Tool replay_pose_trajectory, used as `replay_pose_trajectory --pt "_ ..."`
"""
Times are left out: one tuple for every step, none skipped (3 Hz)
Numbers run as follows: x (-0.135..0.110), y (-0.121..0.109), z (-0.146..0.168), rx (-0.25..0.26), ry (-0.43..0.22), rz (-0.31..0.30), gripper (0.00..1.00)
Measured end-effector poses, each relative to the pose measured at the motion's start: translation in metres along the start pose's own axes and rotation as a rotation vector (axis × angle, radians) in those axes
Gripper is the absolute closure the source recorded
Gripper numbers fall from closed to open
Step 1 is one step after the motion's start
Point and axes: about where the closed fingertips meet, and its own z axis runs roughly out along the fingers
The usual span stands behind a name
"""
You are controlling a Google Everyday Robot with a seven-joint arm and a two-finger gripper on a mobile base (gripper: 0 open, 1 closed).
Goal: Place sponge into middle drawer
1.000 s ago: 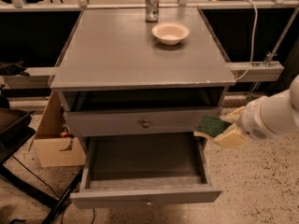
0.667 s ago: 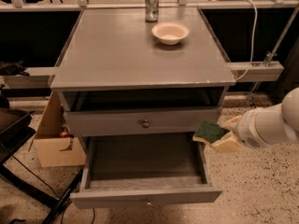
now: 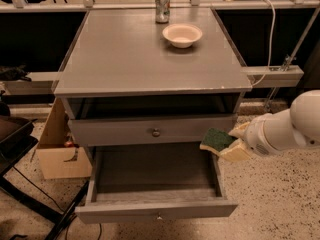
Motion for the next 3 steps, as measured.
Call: replay_pose_trajectory --pt "0.001 0.024 0.066 -0.094 -0.023 -0.006 1.00" --pt "0.012 0.041 0.137 -0.161 -0.045 0.011 1.00" --pt "0.023 0.048 0.212 -0.217 -0.111 0.096 1.00"
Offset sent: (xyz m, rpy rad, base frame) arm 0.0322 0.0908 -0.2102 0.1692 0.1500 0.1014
